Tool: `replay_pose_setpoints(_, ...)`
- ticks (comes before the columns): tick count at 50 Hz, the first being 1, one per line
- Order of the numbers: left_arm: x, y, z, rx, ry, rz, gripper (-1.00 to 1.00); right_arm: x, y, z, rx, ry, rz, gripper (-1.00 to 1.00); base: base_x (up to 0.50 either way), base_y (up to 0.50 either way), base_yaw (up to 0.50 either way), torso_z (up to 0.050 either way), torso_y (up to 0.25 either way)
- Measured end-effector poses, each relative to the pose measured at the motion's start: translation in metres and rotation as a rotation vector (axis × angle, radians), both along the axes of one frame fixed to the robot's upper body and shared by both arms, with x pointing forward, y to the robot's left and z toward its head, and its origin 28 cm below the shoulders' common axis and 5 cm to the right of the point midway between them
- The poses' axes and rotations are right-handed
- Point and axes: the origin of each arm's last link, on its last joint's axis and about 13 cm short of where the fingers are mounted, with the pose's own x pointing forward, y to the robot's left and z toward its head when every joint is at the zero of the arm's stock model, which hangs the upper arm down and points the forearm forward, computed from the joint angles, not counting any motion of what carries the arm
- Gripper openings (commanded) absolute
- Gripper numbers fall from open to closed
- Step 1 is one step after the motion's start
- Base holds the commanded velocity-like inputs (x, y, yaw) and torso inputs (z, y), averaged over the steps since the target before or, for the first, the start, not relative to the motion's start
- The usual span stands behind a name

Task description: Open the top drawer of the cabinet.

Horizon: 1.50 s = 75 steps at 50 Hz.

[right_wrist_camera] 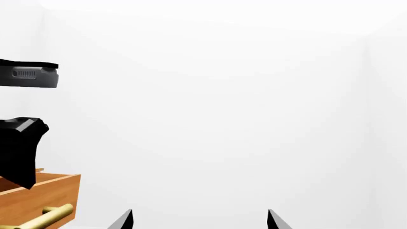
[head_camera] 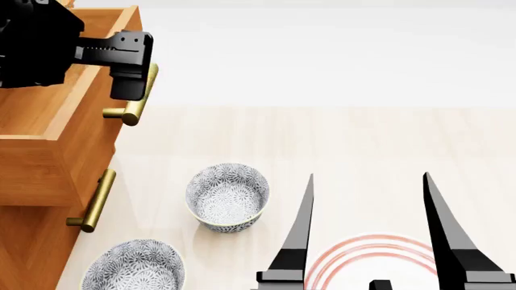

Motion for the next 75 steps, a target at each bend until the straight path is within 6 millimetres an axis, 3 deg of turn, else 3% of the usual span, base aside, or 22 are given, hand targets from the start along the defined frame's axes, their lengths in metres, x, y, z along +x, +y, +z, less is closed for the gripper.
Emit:
replay_pose_setpoints(55, 0.02, 0.006, -0.047, 0.051, 0.058, 0.054, 1.0, 0.001, 0.0, -0.002, 0.0, 0.004, -0.003, 1.0, 0.0, 0.0, 0.0, 0.0, 0.0)
replay_pose_setpoints(75, 0.018, 0.003, -0.049, 0.008, 0.07, 0.028, 1.0, 0.002, 0.0, -0.002, -0.001, 0.005, -0.001, 1.0, 0.0, 0.0, 0.0, 0.0, 0.0)
